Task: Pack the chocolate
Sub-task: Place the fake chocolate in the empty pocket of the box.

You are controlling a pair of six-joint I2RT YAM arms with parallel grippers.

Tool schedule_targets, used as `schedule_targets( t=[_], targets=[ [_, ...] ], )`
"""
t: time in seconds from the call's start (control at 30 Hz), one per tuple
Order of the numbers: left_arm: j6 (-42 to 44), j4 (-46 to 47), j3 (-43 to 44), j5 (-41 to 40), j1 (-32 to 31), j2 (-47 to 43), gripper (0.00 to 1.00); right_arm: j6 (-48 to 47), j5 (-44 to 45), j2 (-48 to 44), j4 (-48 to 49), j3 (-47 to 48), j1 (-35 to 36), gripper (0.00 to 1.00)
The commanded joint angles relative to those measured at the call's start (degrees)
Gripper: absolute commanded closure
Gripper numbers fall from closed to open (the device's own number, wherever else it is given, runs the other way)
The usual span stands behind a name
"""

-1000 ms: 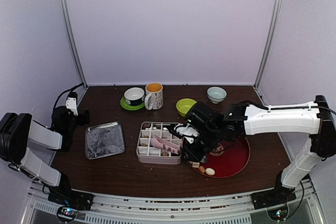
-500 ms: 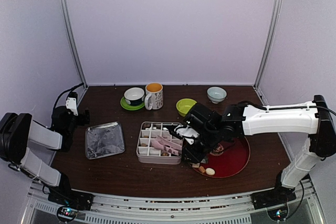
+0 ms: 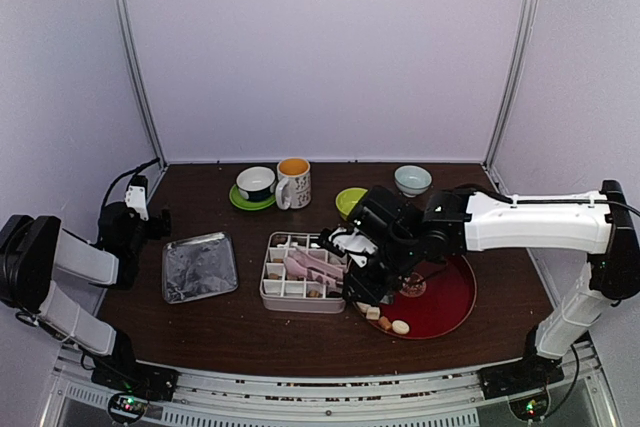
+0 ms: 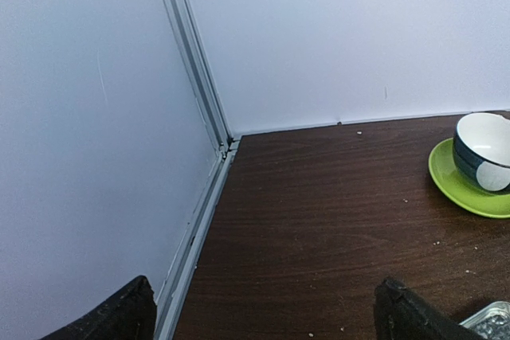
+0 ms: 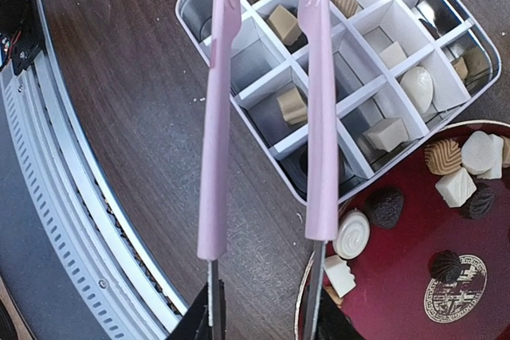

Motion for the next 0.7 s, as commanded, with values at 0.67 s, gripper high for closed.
schedule_targets(
  t=[0.67],
  targets=[
    [0.5,3.3,0.5,0.5,0.4,-0.2,0.02,4.5,-7.1,7.0,-9.5,11.3,-2.8,0.69]
  ],
)
